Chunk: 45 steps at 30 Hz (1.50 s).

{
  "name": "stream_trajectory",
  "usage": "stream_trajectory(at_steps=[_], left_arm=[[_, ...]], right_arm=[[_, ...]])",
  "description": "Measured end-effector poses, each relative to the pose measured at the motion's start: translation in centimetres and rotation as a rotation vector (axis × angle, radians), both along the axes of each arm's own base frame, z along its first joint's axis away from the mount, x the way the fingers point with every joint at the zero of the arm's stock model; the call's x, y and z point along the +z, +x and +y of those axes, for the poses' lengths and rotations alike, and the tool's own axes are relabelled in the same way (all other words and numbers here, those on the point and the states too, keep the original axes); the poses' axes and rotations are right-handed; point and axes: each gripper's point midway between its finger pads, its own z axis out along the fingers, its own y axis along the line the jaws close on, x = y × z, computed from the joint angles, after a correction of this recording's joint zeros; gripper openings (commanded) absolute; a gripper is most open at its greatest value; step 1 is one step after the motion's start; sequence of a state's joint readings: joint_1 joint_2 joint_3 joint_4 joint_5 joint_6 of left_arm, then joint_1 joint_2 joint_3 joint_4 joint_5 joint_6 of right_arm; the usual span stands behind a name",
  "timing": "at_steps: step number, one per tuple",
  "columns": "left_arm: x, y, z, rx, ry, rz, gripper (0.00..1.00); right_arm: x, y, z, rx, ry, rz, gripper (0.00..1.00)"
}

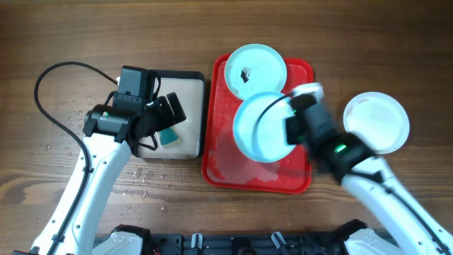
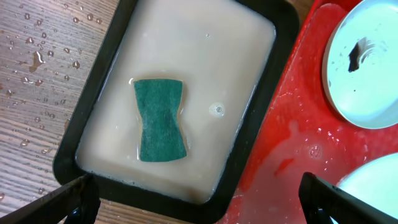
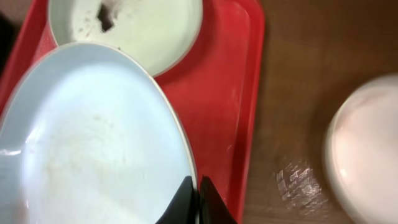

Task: Clean dirty plates on tray and stack at the side

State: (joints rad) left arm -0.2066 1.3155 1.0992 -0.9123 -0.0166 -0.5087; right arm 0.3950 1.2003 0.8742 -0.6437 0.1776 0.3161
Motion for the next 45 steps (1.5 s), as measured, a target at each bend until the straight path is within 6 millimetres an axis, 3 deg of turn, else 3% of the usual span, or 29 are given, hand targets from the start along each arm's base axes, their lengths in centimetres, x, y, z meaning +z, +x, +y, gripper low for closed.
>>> stream_trajectory(at_steps=[2,7,10,12,13,14,15,18,21,24,25,26,29,31,33,34,35,37,38,39,40,43,45], left_arm=[[0.0,0.0,0.0,0.0,0.0,0.0,1.0],[0.0,0.0,-0.1,-0.001,-0.003,0.001,1.0],[0.0,0.0,-0.1,-0.001,-0.003,0.0,1.0],[0.0,0.0,-0.1,-0.002,-0.003,0.001,1.0],[0.0,0.0,-0.1,-0.002,-0.003,0.001,1.0],[0.0,0.0,-0.1,-0.002,-0.003,0.001,1.0],[0.0,0.0,-0.1,-0.002,-0.003,0.001,1.0],[0.0,0.0,-0.1,-0.002,-0.003,0.0,1.0],[0.0,0.0,-0.1,-0.002,-0.003,0.001,1.0],[0.0,0.0,-0.1,-0.002,-0.003,0.001,1.0],[0.0,0.0,-0.1,-0.002,-0.003,0.001,1.0],[0.0,0.0,-0.1,-0.002,-0.004,0.001,1.0],[0.0,0.0,-0.1,-0.002,-0.004,0.001,1.0],[0.0,0.0,-0.1,-0.002,-0.004,0.001,1.0],[0.0,0.0,-0.1,-0.002,-0.004,0.001,1.0],[0.0,0.0,-0.1,-0.002,-0.004,0.001,1.0],[0.0,0.0,-0.1,-0.002,-0.004,0.0,1.0],[0.0,-0.1,-0.1,-0.002,-0.005,0.003,1.0],[0.0,0.0,-0.1,-0.002,-0.005,0.0,1.0],[0.0,0.0,-0.1,-0.002,-0.005,0.001,1.0],[0.0,0.0,-0.1,-0.002,-0.005,0.001,1.0],[0.0,0.0,-0.1,-0.003,-0.006,0.001,1.0],[0.0,0.0,-0.1,-0.003,-0.006,0.001,1.0]], right_arm=[[-0.4,0.7,-3.6,-0.137,0.181,0.061,0.04],[-0.6,0.7,-16.9,-0.599,0.345,0.026,0.04],[-3.7,-1.7,-23.9,-0.892,0.32,0.082,0.04],[-6.3,-3.2,-26.6,-1.011,0.273,0.152,0.04],[-7.6,-3.8,-27.4,-1.047,0.254,0.191,0.18],[-8.9,-4.4,-27.9,-1.079,0.245,0.232,0.51],[-9.7,-4.7,-28.0,-1.088,0.245,0.261,0.56],[-10.5,-4.1,-26.7,-1.025,0.316,0.293,0.52],[-8.0,-1.5,-21.7,-0.776,0.507,0.273,0.45],[-0.4,0.8,-13.0,-0.352,0.556,0.162,0.5],[1.3,1.2,-10.6,-0.243,0.534,0.129,0.52],[3.1,1.4,-6.8,-0.083,0.504,0.09,0.55],[3.8,2.8,-0.2,0.161,0.399,0.023,0.55],[2.7,6.0,2.9,0.238,0.322,-0.049,0.55],[0.0,9.2,3.6,0.23,0.272,-0.071,0.56],[-3.8,11.7,3.1,0.188,0.228,-0.034,0.57],[-6.4,11.9,2.5,0.161,0.201,0.022,0.58],[-8.8,15.1,2.2,0.137,0.18,0.04,0.52],[-10.1,17.1,2.3,0.13,0.175,0.042,0.31],[-11.4,17.9,2.2,0.125,0.166,0.058,0.09],[-12.7,18.0,2.1,0.121,0.158,0.082,0.04],[-12.6,18.1,2.1,0.116,0.159,0.098,0.04],[-12.7,16.5,1.9,0.089,0.162,0.173,0.04]])
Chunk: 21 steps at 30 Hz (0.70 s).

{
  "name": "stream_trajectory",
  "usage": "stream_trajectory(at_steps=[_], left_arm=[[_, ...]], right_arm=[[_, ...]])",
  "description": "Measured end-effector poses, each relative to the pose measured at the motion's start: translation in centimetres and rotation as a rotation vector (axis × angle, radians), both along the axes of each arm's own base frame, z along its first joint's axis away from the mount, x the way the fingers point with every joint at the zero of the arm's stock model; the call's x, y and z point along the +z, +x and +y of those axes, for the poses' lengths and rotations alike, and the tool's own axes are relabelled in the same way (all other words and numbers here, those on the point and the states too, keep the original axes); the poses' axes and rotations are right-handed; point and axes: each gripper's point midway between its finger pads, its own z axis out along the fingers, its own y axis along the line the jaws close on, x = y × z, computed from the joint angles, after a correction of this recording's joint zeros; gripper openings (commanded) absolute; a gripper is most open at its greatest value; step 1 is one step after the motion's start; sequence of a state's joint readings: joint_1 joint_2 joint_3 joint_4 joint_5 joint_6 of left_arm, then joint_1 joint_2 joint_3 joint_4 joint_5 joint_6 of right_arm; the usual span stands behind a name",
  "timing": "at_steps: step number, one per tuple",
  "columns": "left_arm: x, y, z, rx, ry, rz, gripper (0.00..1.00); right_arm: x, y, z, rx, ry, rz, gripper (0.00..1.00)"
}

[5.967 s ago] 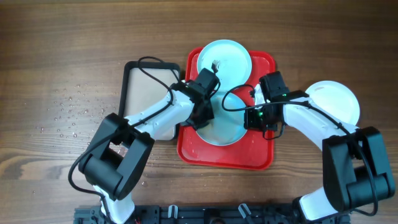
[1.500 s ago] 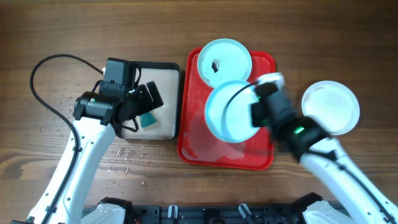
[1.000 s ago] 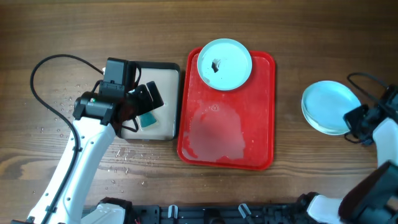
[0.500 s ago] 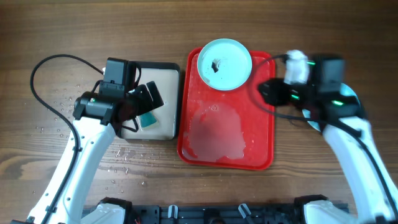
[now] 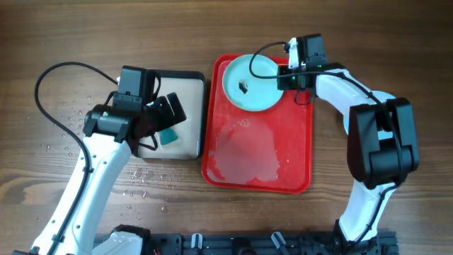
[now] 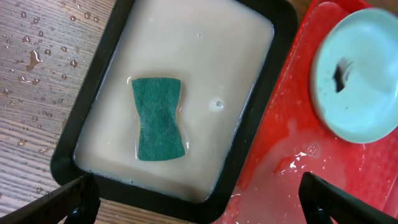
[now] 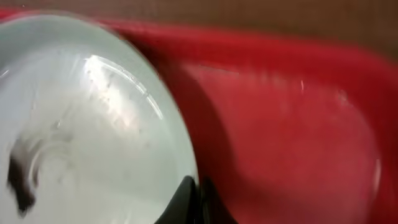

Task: Clean dirty plates on tray and stack at the side

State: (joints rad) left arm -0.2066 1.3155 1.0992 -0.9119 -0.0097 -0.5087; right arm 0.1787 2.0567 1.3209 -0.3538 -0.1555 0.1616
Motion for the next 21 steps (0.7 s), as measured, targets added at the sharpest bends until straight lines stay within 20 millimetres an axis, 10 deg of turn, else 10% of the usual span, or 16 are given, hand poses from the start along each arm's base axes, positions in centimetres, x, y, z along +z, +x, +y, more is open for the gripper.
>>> stream_trajectory(at_steps=[9,16,17,21], left_arm=[[0.0,0.0,0.0,0.0,0.0,0.0,1.0],[0.0,-0.1,-0.3,-0.007,-0.014,0.005,1.0],[0.0,-0.1,-0.4,-0.011,-0.022,0.005,1.0],[-0.3,-0.8,-0.6,-0.02,-0.03,0.039,0.67]], right_arm=[[9.6,-14.6,0.2,-0.05,0.056,0.317,0.04],[1.4,-18.6,3.1,-0.237,0.165,0.32,0.05],[0.6,-18.9,2.8,-0.278,0.171,0.325,0.21],[0.6,-18.8,2.1,-0.242,0.135,0.286,0.33]])
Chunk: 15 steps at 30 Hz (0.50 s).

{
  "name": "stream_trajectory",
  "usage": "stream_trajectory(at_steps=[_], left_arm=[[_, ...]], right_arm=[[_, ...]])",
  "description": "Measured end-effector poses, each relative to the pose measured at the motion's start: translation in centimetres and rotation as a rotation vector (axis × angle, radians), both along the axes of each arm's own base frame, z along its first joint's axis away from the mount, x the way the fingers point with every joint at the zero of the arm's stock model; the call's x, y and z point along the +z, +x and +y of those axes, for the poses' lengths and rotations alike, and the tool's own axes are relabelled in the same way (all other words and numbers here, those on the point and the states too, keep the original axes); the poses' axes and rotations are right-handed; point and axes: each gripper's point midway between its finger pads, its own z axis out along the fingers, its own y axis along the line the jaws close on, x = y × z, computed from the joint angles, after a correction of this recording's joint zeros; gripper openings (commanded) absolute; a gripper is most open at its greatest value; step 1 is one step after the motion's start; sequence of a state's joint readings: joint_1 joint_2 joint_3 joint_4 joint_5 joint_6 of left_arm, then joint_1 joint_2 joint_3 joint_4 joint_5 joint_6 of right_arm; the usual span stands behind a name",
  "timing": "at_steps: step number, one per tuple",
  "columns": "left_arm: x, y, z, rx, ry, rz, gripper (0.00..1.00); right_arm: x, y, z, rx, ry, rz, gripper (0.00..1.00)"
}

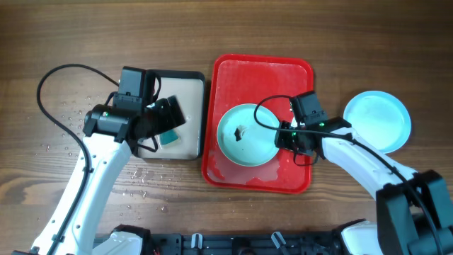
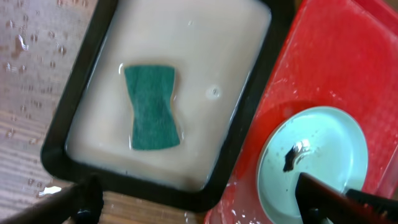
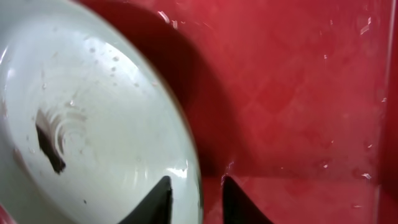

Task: Clean dirty plates on tray and stack at the side

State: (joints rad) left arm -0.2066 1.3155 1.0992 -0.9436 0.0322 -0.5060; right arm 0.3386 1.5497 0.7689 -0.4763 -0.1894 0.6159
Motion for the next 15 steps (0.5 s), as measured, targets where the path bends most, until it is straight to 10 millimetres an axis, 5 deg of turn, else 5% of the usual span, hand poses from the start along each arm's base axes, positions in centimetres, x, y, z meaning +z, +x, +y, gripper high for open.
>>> stream_trajectory(at_steps=[4,7,8,9,11,14,15], left_arm=[[-0.4,-0.1,0.3,0.028,0.008,0.018,0.66],[-3.8,0.6,0.9,0.102,0.034,0.06,0.6],[-6.1,0.8,1.0,0.12,0.045,0.089,0.48],[-8.0,1.0,1.0,0.132,0.051,0.112,0.34],[-11.5,0.6,1.2,0.17,0.064,0.197,0.26],[-14.5,-0.1,1.3,0.207,0.08,0.287,0.04],[-14.7,-0.1,1.3,0.212,0.08,0.29,0.04]], right_arm=[[4.6,-0.2,-0.1,0.166,-0.025,-0.117,0.37],[9.1,-0.1,-0.1,0.222,-0.017,-0.255,0.38],[10.0,-0.2,-0.2,0.233,-0.014,-0.287,0.38],[10.4,-0.3,-0.2,0.239,-0.014,-0.3,0.37],[10.3,-0.6,-0.3,0.248,-0.02,-0.292,0.38],[10.1,-0.9,-0.4,0.251,-0.024,-0.275,0.38],[10.1,-0.9,-0.4,0.252,-0.025,-0.275,0.38]])
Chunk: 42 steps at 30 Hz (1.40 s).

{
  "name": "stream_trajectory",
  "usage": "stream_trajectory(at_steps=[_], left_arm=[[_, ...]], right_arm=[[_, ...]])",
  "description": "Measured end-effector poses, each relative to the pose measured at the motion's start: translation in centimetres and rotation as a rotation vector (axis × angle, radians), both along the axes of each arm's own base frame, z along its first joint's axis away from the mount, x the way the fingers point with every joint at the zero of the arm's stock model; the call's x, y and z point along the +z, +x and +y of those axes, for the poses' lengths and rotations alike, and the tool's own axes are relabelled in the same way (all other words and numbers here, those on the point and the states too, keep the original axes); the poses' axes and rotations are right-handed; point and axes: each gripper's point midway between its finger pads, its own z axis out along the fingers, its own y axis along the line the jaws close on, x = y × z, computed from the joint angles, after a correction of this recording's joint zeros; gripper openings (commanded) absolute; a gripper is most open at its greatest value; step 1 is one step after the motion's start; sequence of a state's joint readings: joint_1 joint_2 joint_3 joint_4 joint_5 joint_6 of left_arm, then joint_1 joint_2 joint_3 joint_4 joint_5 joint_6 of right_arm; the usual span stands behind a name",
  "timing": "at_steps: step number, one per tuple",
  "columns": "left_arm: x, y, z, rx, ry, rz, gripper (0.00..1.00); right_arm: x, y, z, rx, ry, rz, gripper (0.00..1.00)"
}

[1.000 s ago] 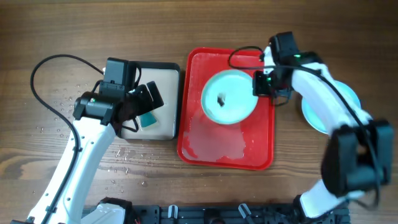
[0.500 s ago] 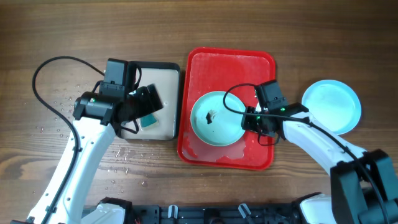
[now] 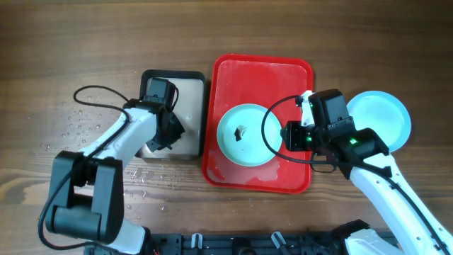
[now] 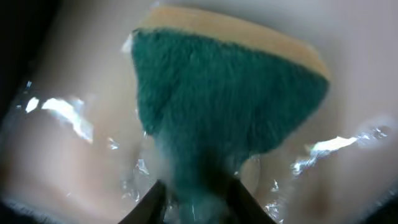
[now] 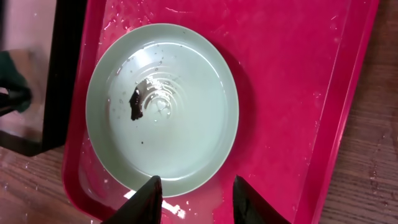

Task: Clean dirty plates on tray and stack at the side

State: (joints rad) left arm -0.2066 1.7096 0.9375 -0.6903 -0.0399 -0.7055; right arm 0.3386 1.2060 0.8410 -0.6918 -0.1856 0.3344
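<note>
A pale green plate (image 5: pixel 180 124) with a dark smear of dirt (image 5: pixel 135 102) lies in the middle of the wet red tray (image 3: pixel 297 71). My right gripper (image 5: pixel 199 200) hangs open above the plate's near rim, holding nothing. A clean light blue plate (image 3: pixel 382 120) rests on the table right of the tray. The green sponge (image 4: pixel 230 93) lies in the milky water of the black basin (image 3: pixel 148 76). My left gripper (image 4: pixel 196 199) is down in the basin, its fingers closed on the sponge's narrow waist.
The basin stands against the tray's left side. Water drops (image 3: pixel 78 120) speckle the wood left of the basin. The left arm's cable (image 3: pixel 99 92) loops over the table there. Brown tabletop surrounds everything.
My left gripper was open high above the basin and now sits in the water, shut on the sponge. My right gripper, still open, now stands farther from the green plate.
First my right gripper held a light blue plate over the tray, with the dirty green plate at the tray's far end. Then it was shut on the green plate's rim. Later that plate lay mid-tray, released, the blue plate lay at the right, and now the left holds the sponge.
</note>
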Motion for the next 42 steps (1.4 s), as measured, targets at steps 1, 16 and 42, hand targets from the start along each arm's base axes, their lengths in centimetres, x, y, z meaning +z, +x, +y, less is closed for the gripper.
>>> stream_trajectory(at_steps=[1,16,42], left_arm=[[0.0,0.0,0.0,0.011,-0.001,-0.001,0.04],[3.7,3.7,1.9,-0.055,0.114,-0.149,0.54],[-0.1,3.5,-0.7,-0.235,-0.016,-0.167,0.04]], right_arm=[[0.0,0.0,0.0,0.0,0.0,0.0,0.37],[0.0,-0.1,0.0,0.0,-0.001,0.003,0.37],[-0.1,-0.2,-0.1,-0.004,-0.002,0.011,0.36]])
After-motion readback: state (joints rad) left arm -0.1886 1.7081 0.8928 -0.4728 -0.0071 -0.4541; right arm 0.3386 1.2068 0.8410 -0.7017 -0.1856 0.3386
